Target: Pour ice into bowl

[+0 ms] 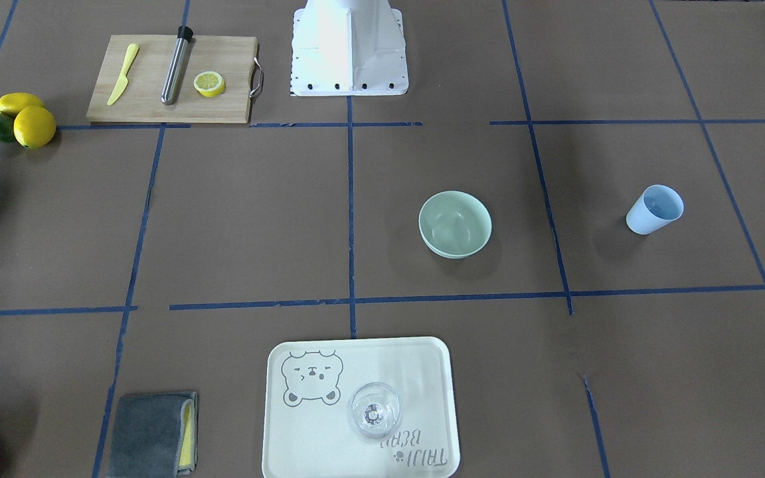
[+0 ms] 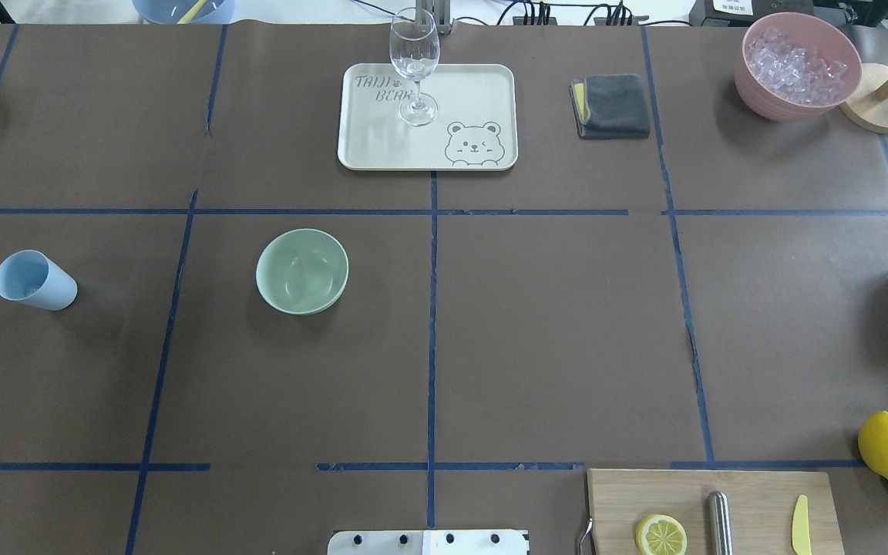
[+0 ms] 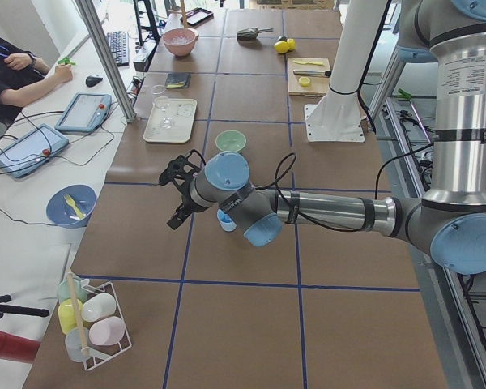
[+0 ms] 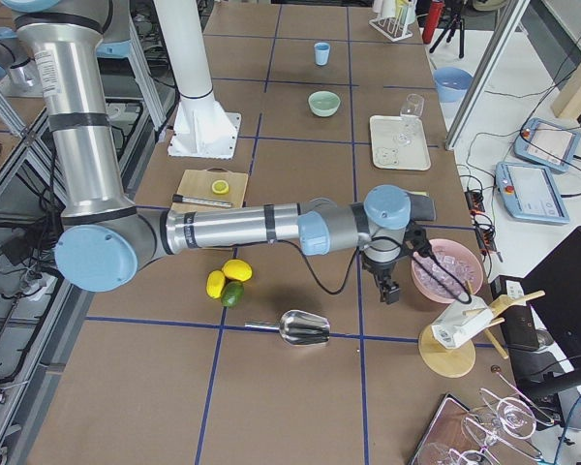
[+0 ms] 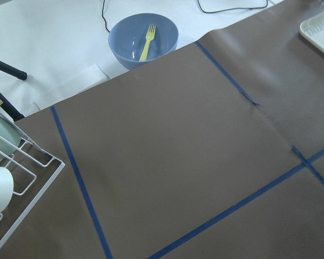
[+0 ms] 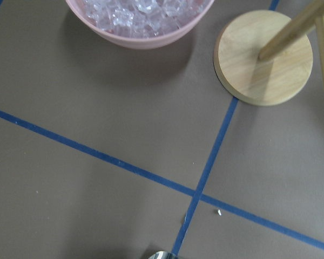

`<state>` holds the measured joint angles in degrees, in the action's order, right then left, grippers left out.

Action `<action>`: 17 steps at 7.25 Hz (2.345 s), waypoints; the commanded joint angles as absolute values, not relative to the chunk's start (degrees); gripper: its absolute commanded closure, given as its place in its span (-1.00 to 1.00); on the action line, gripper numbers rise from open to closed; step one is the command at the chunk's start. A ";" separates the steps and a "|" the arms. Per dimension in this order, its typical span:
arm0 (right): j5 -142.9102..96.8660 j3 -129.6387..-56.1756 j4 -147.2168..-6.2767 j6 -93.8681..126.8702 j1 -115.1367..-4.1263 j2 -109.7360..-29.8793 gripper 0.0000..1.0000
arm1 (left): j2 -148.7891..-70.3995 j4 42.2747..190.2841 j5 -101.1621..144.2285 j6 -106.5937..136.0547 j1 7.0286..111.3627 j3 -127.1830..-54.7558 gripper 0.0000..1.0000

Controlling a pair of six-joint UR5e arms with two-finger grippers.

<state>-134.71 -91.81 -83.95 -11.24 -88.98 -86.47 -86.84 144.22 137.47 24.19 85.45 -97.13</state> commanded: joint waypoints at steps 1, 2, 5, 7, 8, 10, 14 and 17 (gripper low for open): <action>-134.30 -99.98 -84.29 -6.80 -89.74 -94.54 -1.00 | -82.31 156.13 122.82 35.67 75.64 -99.65 -1.00; -134.21 -102.72 -84.20 -5.64 -89.74 -96.75 -1.00 | -79.83 156.88 115.39 39.34 70.97 -101.84 -1.00; -135.00 -104.50 -83.41 -5.01 -89.74 -98.96 -1.00 | -69.55 167.92 97.79 45.77 59.54 -104.33 -1.00; -134.91 -104.50 -83.41 -5.01 -89.74 -99.05 -1.00 | -66.54 170.15 83.83 50.77 49.27 -104.33 -1.00; -134.91 -104.41 -83.41 -5.01 -89.74 -99.05 -1.00 | -66.19 170.07 75.58 55.24 42.17 -104.24 -1.00; -134.65 -104.41 -83.41 -5.01 -89.74 -99.05 -1.00 | -65.57 169.63 62.46 62.46 29.84 -103.72 -1.00; -134.56 -104.33 -83.41 -5.01 -89.74 -99.05 -1.00 | -65.92 169.37 46.35 69.76 18.40 -98.45 -0.99; -134.56 -104.33 -83.41 -4.92 -89.65 -99.05 -1.00 | -69.15 169.10 41.50 69.79 15.30 -93.71 -0.99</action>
